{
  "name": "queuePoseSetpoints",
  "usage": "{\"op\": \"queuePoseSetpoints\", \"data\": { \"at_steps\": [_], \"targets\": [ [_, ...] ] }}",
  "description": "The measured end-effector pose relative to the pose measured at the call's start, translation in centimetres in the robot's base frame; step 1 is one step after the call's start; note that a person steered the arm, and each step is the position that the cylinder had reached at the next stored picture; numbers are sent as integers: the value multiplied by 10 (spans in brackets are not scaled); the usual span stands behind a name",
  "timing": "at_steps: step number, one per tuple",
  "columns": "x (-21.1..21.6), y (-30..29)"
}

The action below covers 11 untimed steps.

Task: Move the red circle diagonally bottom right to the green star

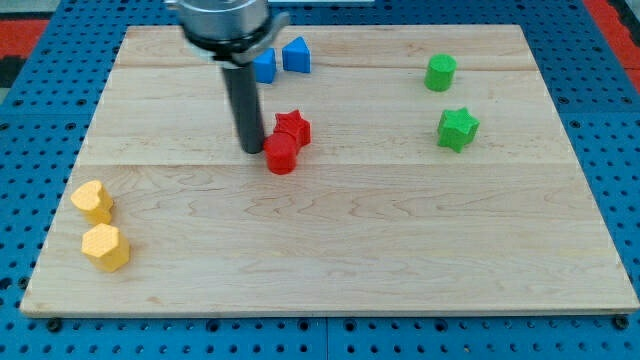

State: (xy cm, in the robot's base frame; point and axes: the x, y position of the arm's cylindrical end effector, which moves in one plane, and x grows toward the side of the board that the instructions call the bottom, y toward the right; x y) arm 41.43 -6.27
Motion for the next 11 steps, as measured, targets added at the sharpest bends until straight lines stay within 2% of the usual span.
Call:
{"op": "queuePoseSetpoints", "data": {
  "at_steps": [1, 2, 3, 4, 5, 6, 7, 9, 10, 11],
  "targets": [
    [19, 61],
    [61, 51],
    [74, 79],
    [88, 52],
    [90, 149],
    [103, 140],
    [148, 161],
    [102, 184],
    [103, 221],
    [97, 118]
  ]
}}
